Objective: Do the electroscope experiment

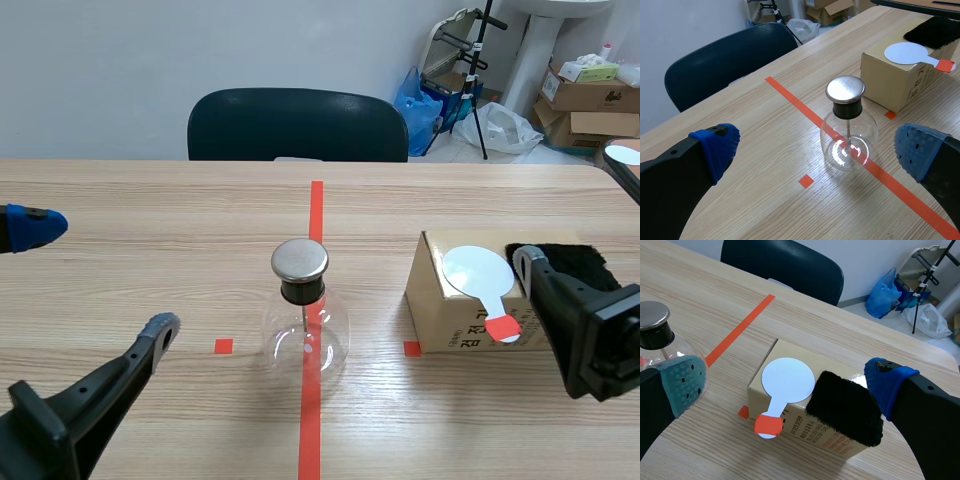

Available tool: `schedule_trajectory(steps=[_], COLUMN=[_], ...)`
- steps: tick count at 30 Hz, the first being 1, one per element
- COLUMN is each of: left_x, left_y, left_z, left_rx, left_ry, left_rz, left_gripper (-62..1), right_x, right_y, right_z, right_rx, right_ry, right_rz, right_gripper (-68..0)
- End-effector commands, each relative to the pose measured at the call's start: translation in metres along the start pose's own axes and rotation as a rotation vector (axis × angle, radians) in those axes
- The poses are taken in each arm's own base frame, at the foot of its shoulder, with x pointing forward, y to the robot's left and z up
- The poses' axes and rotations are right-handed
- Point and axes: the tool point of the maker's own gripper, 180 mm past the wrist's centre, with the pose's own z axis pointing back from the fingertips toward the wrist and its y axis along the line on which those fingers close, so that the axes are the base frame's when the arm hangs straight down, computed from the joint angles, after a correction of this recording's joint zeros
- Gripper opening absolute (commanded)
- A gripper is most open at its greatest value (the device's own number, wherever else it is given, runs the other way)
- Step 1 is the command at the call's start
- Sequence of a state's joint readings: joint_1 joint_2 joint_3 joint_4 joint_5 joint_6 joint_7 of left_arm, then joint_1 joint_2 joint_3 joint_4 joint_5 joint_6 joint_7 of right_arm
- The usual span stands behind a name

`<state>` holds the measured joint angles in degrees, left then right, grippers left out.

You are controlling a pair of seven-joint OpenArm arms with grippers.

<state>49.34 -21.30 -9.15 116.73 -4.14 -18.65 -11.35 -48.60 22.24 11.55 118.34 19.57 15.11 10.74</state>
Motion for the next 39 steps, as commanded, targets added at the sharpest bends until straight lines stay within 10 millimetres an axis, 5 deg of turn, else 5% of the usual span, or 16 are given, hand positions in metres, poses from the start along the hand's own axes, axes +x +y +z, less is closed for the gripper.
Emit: schedule_trajectory(steps=[1,39], left_x=[0.006,0.010], left_y=[0.000,0.000], left_z=[0.000,0.000], left_rx=[-0.003,-0.002], left_ry=[-0.024,-0.051], left_rz=[0.004,0.008], left_gripper=[1.4,1.4], right_x=[0.005,-0.007], right_y=[-0.004,-0.004], right_z=[-0.001,0.000], right_rx=[-0.010,-0.009], right_ry=[-0.020,0.047], right_rz=[-0.001,-0.001], right_gripper=[0.4,0.4])
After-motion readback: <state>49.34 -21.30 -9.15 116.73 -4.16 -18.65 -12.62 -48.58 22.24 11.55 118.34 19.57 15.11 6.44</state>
